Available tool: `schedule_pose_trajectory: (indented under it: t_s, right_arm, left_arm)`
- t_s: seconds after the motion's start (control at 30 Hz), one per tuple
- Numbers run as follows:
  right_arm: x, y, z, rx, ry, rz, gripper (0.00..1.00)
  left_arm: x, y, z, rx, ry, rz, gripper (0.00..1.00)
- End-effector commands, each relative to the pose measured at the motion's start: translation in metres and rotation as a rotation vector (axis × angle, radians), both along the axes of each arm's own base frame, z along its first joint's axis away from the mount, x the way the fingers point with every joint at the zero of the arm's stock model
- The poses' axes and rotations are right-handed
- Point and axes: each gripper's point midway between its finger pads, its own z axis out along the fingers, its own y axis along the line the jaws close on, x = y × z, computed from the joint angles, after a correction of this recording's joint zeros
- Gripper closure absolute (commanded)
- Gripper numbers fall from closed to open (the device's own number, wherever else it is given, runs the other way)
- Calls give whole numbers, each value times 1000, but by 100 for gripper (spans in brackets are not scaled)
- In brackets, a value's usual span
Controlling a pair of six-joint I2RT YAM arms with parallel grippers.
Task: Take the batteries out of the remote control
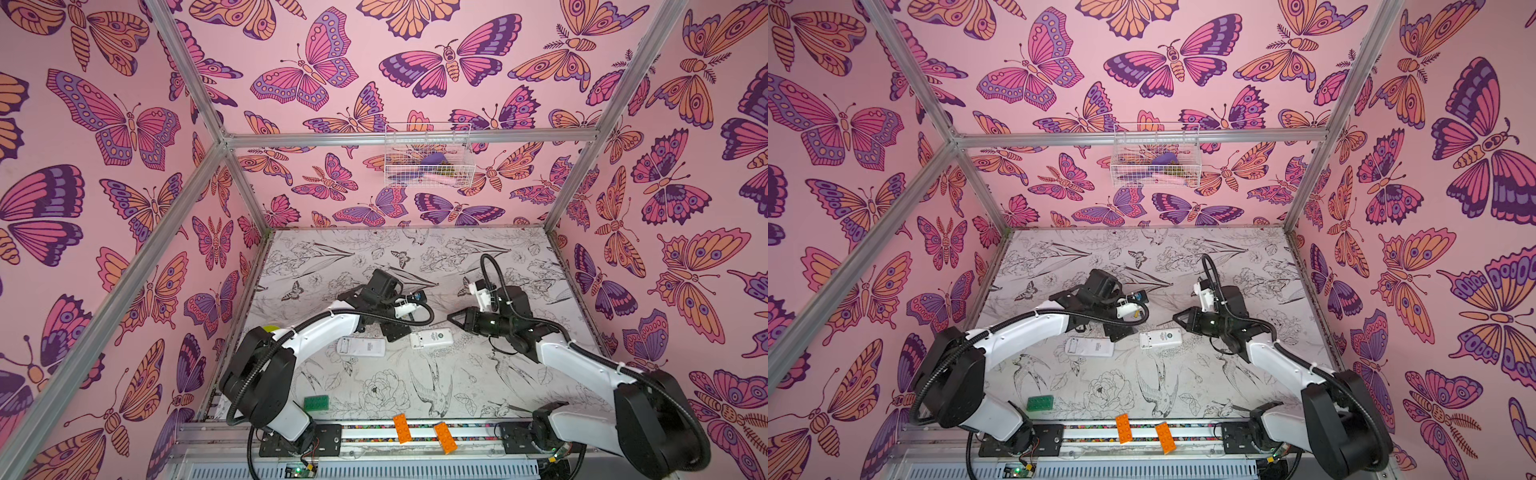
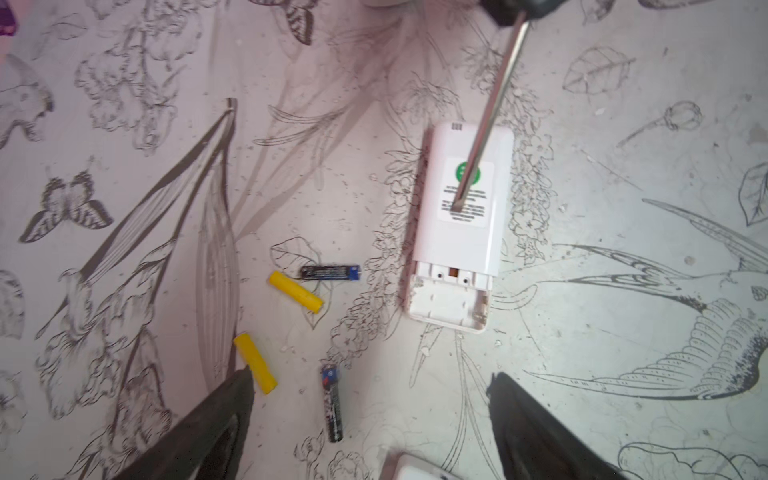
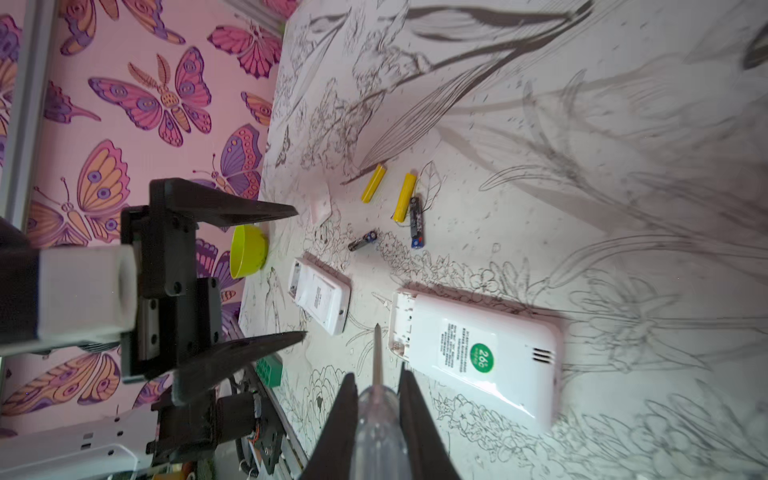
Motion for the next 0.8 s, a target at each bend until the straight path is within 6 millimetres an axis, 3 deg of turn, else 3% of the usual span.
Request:
schedule_pose_trajectory:
  t_s: [0.0,0.2,0.37,0.47,0.67,0.77]
  right_arm:
    - [-2,-23,-11,-42,24,-107,98]
    - [-11,-49,-22,-39,41,-241,90]
    - [-8,-83,-31,-27,29,-440,86]
    - [-4,-92,-30,8,4,-512,84]
    - [2,-99,-39,16,26,-577,80]
    - [5,-101,-41,16,27,-588,78]
  left_arm:
    - [9,21,27,-39,18,132,8]
    - [24,56,44,-30,-36,293,5]
    - [34,88,51,-86,-21,439,5]
    - [46,112,57,-137,-35,553,3]
    - [65,159,45,-196,-66,715,0]
    - [69,172,34,-178,-101,744,0]
